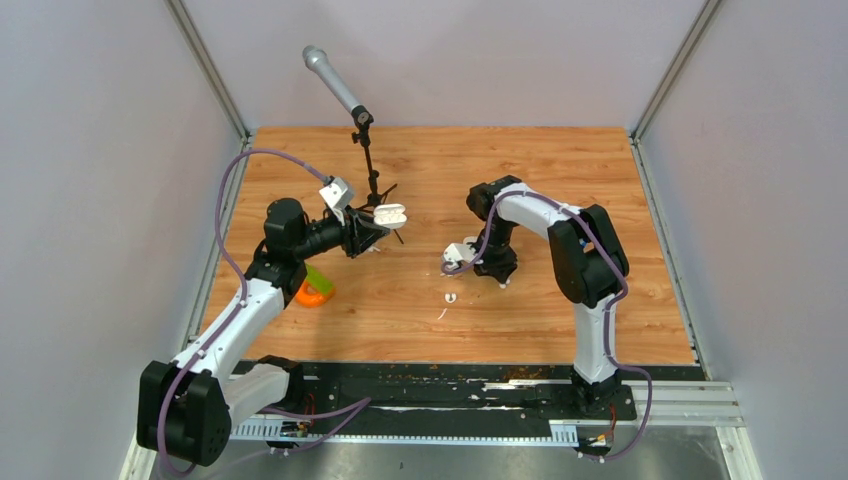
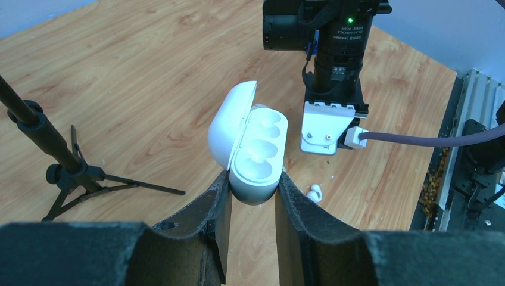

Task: Insert the wireless bluetooth earbuds into the charging case
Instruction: Pick up the earbud from the center of the board.

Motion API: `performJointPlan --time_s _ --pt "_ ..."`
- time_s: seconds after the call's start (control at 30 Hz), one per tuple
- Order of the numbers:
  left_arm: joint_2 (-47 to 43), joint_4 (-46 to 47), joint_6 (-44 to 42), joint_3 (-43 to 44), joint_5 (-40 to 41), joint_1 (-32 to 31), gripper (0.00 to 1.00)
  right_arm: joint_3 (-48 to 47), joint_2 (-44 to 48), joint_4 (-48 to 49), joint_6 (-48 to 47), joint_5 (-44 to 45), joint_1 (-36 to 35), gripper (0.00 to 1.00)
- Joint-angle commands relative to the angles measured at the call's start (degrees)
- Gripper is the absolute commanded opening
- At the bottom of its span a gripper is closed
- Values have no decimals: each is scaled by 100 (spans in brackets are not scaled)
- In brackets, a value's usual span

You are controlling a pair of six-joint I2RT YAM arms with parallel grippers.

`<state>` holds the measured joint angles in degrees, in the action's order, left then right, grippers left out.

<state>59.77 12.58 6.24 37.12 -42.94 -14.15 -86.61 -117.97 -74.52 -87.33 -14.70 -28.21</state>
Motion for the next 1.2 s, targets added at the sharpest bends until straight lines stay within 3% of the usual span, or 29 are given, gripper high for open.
performJointPlan --time_s 0.0,0.23,0.53,0.67,1.17 --pt "2 147 -44 120 30 28 0 31 158 -164 -241 -85 18 25" --pt "-17 175 -29 70 53 33 0 9 174 -300 -240 -70 18 16" --pt "-64 234 17 -12 84 29 0 132 291 -387 -188 -77 31 13" --pt "-75 255 34 -29 84 30 0 109 327 -440 -80 -149 34 0" --pt "53 519 109 -65 -121 27 0 -61 1454 -627 1315 -1344 493 0"
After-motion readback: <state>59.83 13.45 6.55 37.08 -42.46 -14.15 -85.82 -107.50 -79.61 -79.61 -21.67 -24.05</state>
